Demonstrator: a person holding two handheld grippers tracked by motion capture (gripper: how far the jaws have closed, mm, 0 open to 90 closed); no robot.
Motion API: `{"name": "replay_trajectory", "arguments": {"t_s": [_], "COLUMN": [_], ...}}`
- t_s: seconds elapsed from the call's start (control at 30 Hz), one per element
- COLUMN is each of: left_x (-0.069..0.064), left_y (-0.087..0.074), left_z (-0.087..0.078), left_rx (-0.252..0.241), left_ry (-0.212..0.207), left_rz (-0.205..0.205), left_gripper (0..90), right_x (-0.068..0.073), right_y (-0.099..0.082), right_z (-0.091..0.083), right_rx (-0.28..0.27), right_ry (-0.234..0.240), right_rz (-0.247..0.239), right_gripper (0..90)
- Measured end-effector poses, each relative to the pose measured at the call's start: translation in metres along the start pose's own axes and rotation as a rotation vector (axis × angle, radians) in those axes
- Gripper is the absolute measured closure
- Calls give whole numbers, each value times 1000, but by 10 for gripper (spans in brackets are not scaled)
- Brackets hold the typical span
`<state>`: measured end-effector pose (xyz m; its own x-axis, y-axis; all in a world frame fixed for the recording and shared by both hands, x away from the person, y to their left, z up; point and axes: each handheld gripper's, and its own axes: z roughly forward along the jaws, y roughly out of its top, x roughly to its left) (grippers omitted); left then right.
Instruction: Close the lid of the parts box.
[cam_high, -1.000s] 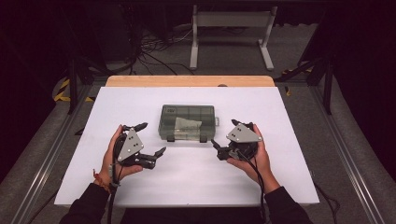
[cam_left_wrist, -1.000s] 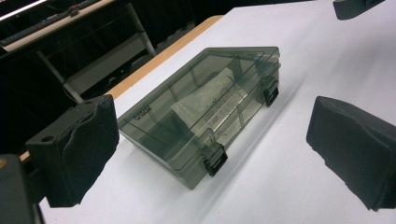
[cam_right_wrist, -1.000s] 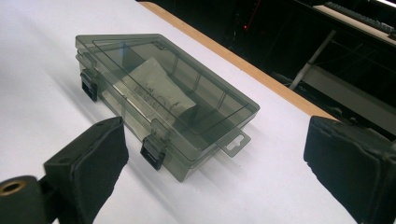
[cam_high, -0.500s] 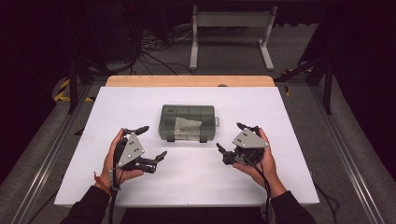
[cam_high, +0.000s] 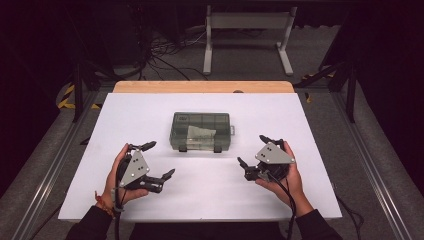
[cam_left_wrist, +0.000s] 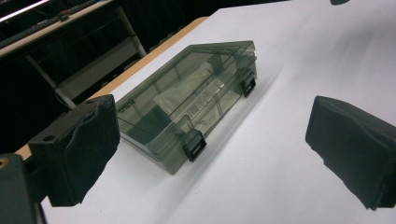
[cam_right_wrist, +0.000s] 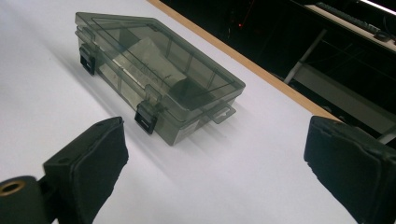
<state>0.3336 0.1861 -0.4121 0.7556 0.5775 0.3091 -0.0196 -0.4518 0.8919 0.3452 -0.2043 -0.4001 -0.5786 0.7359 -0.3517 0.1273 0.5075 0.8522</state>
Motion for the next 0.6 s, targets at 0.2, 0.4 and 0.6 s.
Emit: {"name": "replay_trajectory", "arguments": {"t_s": [0.2,0.4,0.6], "left_x": [-1,0,1], "left_y": [-7,-12,-18], "left_z": [-8,-11,-15], "left_rx": [10,24,28], "left_ry": [6,8,14], "left_rz": [-18,-13,-22], "left_gripper": [36,37,37], "right_x": [1,3,4], "right_y": [-6,-13,-24], "right_z": [-7,-13,-18], "right_rx": [-3,7,25], "right_ry": [5,0,-11], "right_rz": [-6,-18,-36], "right_gripper": [63,63,64]}}
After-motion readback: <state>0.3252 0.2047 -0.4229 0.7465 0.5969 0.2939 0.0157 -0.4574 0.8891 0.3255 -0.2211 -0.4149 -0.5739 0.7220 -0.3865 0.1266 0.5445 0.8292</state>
